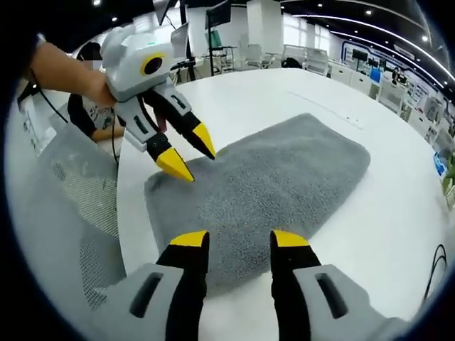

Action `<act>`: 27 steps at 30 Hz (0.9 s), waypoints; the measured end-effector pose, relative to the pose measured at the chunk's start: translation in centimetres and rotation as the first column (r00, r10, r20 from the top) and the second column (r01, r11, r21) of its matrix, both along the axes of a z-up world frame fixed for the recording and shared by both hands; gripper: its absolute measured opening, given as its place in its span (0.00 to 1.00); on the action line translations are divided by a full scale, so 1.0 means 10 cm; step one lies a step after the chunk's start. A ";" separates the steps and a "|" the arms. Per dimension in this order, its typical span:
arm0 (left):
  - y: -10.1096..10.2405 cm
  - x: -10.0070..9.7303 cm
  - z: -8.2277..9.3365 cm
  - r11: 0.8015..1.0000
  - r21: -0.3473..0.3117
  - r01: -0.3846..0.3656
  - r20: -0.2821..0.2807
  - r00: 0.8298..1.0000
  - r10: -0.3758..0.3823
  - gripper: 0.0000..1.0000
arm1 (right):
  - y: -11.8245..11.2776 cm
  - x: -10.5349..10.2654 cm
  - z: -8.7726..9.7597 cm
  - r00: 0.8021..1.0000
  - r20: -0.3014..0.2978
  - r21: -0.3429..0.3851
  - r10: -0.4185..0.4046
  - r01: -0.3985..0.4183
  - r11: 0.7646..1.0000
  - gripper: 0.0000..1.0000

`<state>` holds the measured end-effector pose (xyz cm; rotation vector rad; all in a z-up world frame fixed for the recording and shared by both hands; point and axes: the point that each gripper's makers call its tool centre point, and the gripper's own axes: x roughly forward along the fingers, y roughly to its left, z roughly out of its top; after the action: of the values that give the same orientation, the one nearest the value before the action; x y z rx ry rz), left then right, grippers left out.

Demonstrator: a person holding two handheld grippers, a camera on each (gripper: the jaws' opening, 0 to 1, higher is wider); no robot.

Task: Fold the towel on the table until its edges align and the towel forms a compact rectangular stack.

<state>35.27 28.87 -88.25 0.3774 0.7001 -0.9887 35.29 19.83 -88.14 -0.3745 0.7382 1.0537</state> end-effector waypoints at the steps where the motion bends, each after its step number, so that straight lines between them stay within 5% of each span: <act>1: 0.01 -0.02 -0.01 1.000 0.001 0.006 -0.007 1.000 -0.006 0.27 | 0.00 -0.01 0.00 1.000 -0.003 0.001 0.000 0.000 1.000 0.36; 12: -0.04 -0.22 -0.02 0.996 -0.018 0.082 -0.024 0.996 -0.082 0.32 | 0.05 -0.32 -0.05 0.995 -0.024 0.029 0.098 -0.098 0.995 0.47; 23: -0.03 -0.42 -0.08 0.989 -0.034 0.142 -0.027 0.989 -0.143 0.53 | 0.03 -0.52 -0.18 0.979 0.026 -0.041 0.202 -0.201 0.979 0.56; 27: -0.03 -0.52 -0.13 0.971 0.020 0.240 0.018 0.970 -0.241 0.57 | 0.02 -0.54 -0.27 0.964 0.064 -0.098 0.260 -0.253 0.963 0.57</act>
<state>30.11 28.56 -89.55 0.4957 0.6547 -1.2068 29.85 20.03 -90.86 -0.5961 0.6813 1.2453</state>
